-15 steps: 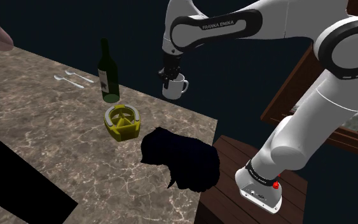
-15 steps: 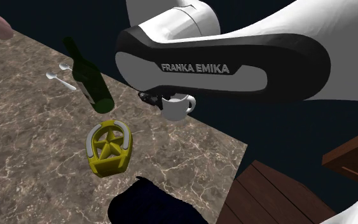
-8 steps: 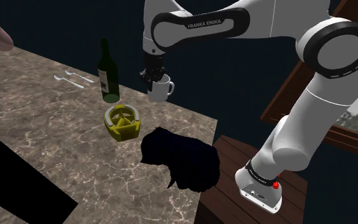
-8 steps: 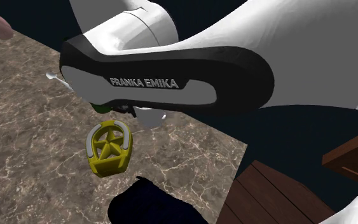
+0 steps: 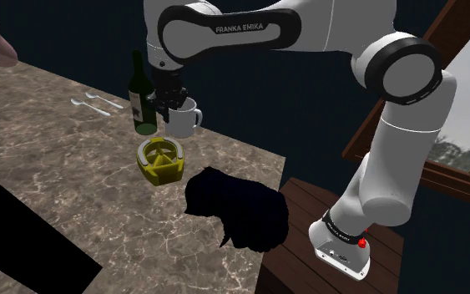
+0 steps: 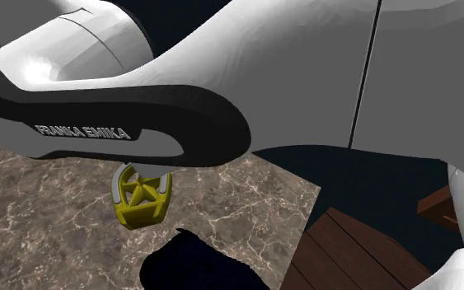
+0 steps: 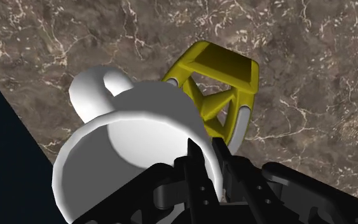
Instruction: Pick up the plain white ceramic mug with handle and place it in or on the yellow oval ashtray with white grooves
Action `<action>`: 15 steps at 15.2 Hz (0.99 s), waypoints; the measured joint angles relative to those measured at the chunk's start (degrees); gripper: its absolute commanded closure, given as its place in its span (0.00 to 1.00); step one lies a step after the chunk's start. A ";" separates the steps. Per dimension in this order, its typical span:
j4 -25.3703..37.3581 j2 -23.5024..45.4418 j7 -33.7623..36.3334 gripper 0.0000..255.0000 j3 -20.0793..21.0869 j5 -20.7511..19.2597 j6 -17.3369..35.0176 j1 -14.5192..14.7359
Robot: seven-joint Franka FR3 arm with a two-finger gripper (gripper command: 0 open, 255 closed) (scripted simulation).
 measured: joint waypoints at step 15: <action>6.12 9.06 5.36 1.00 0.85 -2.61 2.51 4.26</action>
